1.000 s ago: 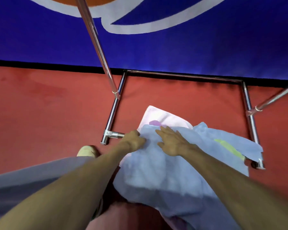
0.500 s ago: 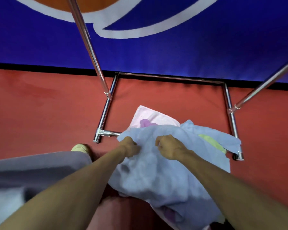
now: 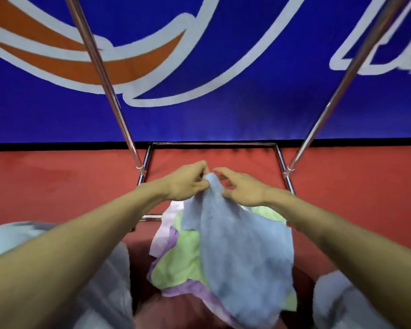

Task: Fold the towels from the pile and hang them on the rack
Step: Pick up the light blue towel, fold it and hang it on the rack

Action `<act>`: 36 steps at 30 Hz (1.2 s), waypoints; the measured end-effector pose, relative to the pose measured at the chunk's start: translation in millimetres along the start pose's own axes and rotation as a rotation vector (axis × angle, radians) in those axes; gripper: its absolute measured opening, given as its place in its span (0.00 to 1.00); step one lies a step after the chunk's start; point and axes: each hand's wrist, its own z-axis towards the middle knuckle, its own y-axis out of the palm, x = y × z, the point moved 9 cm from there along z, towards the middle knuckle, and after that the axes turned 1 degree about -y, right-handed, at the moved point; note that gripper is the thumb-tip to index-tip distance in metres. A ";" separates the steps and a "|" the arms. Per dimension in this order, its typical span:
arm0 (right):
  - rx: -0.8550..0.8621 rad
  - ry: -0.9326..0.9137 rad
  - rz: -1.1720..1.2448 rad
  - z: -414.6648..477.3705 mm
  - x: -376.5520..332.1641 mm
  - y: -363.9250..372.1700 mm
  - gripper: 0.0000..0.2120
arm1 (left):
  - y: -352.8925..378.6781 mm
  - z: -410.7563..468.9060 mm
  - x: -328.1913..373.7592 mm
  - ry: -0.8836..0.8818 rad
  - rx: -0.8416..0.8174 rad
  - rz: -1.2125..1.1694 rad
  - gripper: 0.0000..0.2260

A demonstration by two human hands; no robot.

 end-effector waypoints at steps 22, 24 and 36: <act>0.662 -0.063 -0.116 -89.8 -8.1 -139.2 0.12 | -20.3 -5.0 67.8 -0.130 0.020 -0.858 0.08; 0.714 -0.094 -0.027 -98.5 -18.0 -148.9 0.14 | -22.3 -5.2 58.6 -0.182 0.098 -0.829 0.12; 0.849 -0.108 0.182 -101.1 -34.9 -159.2 0.16 | -18.3 -8.9 66.8 -0.105 0.092 -0.791 0.05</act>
